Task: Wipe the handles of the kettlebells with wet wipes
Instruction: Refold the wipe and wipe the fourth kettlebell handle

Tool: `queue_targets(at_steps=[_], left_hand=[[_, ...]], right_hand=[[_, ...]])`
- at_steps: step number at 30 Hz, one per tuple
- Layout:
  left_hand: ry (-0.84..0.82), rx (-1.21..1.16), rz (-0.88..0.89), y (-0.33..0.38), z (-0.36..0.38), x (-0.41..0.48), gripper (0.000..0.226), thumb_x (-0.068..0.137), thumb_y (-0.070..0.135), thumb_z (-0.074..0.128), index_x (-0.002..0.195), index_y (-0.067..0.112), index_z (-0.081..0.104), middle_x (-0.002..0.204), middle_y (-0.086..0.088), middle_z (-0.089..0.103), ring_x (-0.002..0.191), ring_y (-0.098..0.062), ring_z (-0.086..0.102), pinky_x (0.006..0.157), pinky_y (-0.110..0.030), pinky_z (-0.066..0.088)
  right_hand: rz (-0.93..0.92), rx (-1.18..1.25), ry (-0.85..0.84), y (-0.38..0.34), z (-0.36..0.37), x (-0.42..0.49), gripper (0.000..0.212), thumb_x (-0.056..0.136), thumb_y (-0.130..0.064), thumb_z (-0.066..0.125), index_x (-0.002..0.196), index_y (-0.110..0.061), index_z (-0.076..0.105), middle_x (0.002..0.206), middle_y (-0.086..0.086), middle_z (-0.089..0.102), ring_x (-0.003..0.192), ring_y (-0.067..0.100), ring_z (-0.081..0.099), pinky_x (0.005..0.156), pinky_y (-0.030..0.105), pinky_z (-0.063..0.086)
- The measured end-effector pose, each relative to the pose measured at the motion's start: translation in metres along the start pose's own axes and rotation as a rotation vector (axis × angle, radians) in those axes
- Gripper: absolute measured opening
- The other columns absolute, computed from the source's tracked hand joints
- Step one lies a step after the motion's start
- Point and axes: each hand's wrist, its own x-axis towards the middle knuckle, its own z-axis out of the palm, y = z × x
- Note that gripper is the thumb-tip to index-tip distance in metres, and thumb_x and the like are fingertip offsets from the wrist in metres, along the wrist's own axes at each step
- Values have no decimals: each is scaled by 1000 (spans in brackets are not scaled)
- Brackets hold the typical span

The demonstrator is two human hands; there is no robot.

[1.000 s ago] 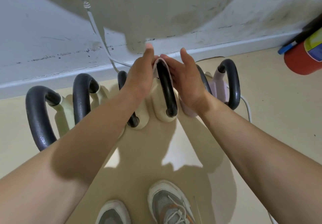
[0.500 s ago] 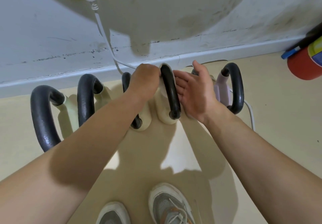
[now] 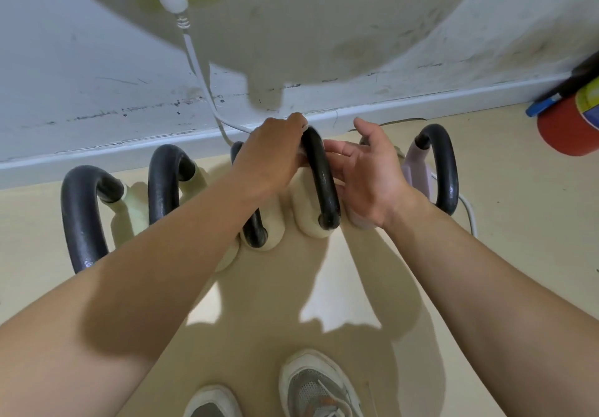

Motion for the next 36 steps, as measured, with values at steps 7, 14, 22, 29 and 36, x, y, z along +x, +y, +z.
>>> queue_targets(at_steps=[7,14,22,29,36], left_hand=[[64,172,222,-20,-6,27,26,91,5,64,112,17,74,100,-12,70,95,-36,64,83,-42,53],[-139,304,271,-9,-34,49,15,89,12,58,88,24,67,90,0,61,89,-31,60,73,-34,45],[-301,246,193,-7,-40,62,26,91,1,56,104,19,70,99,-4,68,90,-26,61,76,-36,51],[-250,321,422,14,-51,66,31,84,0,49,95,17,73,99,-7,67,91,-30,61,78,-36,49],[-146,352,370,-3,-34,64,33,81,-3,54,100,16,73,100,-9,68,92,-34,63,79,-37,52]], right_hand=[[-189,-108,185,-1,11,3,39,104,-44,43,101,-17,72,111,-3,70,113,20,64,101,36,48],[-221,-159,146,-3,22,3,31,97,-40,50,101,-12,65,97,-2,70,97,16,67,89,36,49],[-389,-430,255,47,31,-23,16,103,-34,56,95,-20,55,67,0,61,52,12,55,51,25,46],[-507,-544,337,53,35,-18,30,105,-35,49,78,-22,50,56,-10,44,52,8,42,55,25,36],[-496,-480,321,54,33,-17,31,104,-33,49,76,-20,47,57,-9,39,54,13,38,55,29,34]])
